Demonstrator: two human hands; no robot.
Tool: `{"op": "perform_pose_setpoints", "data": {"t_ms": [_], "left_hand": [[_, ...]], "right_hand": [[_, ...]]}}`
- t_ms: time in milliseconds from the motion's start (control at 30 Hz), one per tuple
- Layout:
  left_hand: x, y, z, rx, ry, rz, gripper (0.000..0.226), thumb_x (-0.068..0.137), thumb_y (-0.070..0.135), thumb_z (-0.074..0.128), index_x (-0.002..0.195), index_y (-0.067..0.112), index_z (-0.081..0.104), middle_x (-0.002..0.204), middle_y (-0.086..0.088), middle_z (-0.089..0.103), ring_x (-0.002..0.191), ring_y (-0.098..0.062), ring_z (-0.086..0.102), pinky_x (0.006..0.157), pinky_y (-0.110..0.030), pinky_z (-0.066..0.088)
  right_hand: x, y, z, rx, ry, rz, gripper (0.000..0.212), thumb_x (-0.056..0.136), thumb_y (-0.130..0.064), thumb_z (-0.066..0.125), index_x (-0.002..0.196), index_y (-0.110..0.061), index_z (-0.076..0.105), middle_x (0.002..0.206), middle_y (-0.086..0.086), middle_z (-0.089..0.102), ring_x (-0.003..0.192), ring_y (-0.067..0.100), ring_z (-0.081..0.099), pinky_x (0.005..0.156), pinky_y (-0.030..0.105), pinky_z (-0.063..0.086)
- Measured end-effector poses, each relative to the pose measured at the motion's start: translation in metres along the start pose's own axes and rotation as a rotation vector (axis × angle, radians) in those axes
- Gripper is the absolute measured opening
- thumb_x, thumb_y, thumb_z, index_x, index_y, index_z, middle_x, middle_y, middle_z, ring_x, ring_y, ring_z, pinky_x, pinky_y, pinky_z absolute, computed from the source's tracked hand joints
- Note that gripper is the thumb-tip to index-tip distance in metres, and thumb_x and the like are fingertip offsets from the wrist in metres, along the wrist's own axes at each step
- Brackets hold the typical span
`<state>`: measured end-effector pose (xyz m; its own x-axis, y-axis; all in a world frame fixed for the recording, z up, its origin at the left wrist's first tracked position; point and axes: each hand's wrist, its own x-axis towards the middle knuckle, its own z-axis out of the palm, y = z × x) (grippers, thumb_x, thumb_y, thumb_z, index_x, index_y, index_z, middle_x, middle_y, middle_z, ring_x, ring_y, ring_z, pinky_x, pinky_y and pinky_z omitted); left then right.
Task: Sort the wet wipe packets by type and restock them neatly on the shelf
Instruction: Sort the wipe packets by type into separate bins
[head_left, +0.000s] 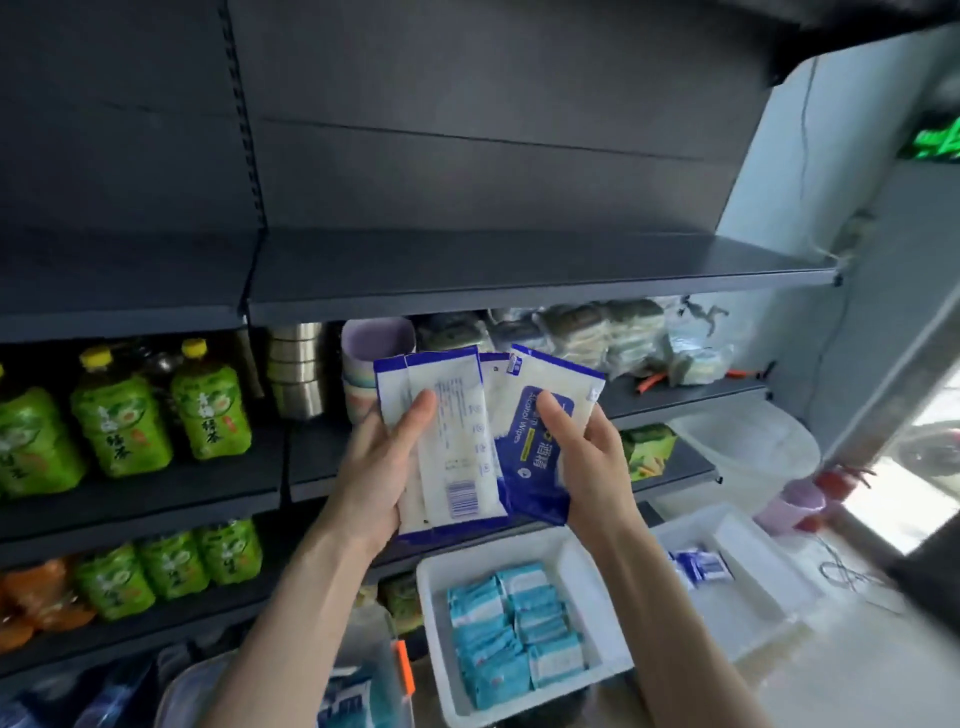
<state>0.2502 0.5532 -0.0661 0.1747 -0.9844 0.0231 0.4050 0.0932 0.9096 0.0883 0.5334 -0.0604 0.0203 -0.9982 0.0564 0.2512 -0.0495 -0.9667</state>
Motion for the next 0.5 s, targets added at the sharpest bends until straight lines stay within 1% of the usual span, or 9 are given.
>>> {"op": "perform_pose_setpoints", "data": {"t_ms": [100,167,233,300,367,433,500], "left_hand": [[-0.016,-0.013,0.071,-0.019,-0.014,0.017,0.046,0.071,0.038,0.064,0.113,0.018,0.061,0.100,-0.006,0.073,0.089,-0.022,0.071,0.066,-0.037,0.058],[-0.024,-0.024,0.117,0.009,-0.065,0.000,0.047,0.070,0.040,0.064,0.112,0.020,0.062,0.101,-0.006,0.073,0.090,-0.023,0.071,0.072,-0.042,0.057],[-0.027,-0.034,0.163,0.054,-0.133,-0.026,0.043,0.070,0.042,0.063,0.109,0.023,0.062,0.100,-0.007,0.073,0.090,-0.025,0.070,0.078,-0.047,0.056],[-0.026,-0.043,0.208,0.091,-0.167,-0.027,0.038,0.073,0.043,0.062,0.106,0.026,0.061,0.096,-0.006,0.073,0.087,-0.024,0.070,0.074,-0.045,0.056],[-0.015,-0.051,0.249,0.115,-0.154,0.007,0.029,0.080,0.040,0.061,0.105,0.026,0.060,0.094,-0.002,0.073,0.085,-0.020,0.070,0.068,-0.039,0.056],[0.001,-0.060,0.286,0.121,-0.112,0.050,0.023,0.085,0.037,0.060,0.104,0.024,0.059,0.096,0.001,0.072,0.085,-0.016,0.070,0.070,-0.037,0.057],[0.021,-0.074,0.322,0.109,-0.065,0.075,0.019,0.087,0.037,0.059,0.101,0.024,0.060,0.096,0.003,0.072,0.085,-0.013,0.069,0.071,-0.037,0.056]], "right_hand": [[-0.014,-0.044,-0.072,0.042,-0.035,-0.020,0.014,0.093,-0.019,0.056,0.103,-0.012,0.064,0.087,0.006,0.074,0.073,0.019,0.071,0.060,0.031,0.057],[-0.020,-0.069,-0.119,0.010,-0.097,-0.008,0.011,0.092,-0.020,0.056,0.101,-0.015,0.062,0.084,0.004,0.074,0.072,0.018,0.071,0.058,0.031,0.058],[-0.018,-0.088,-0.163,-0.022,-0.101,-0.005,0.010,0.091,-0.020,0.058,0.099,-0.015,0.061,0.083,0.004,0.074,0.072,0.019,0.071,0.060,0.030,0.058],[-0.010,-0.101,-0.202,-0.041,-0.041,-0.032,0.012,0.090,-0.020,0.059,0.101,-0.014,0.061,0.084,0.003,0.074,0.073,0.019,0.071,0.062,0.030,0.058],[0.003,-0.110,-0.241,-0.066,0.037,-0.107,0.011,0.091,-0.018,0.059,0.102,-0.017,0.060,0.084,0.000,0.075,0.074,0.017,0.072,0.061,0.028,0.058],[0.018,-0.120,-0.278,-0.061,0.090,-0.181,0.015,0.091,-0.014,0.059,0.106,-0.018,0.056,0.085,-0.001,0.075,0.074,0.017,0.072,0.060,0.028,0.058],[0.037,-0.127,-0.313,-0.031,0.129,-0.243,0.019,0.091,-0.010,0.059,0.107,-0.017,0.051,0.085,0.002,0.074,0.073,0.019,0.072,0.060,0.030,0.059]]}}
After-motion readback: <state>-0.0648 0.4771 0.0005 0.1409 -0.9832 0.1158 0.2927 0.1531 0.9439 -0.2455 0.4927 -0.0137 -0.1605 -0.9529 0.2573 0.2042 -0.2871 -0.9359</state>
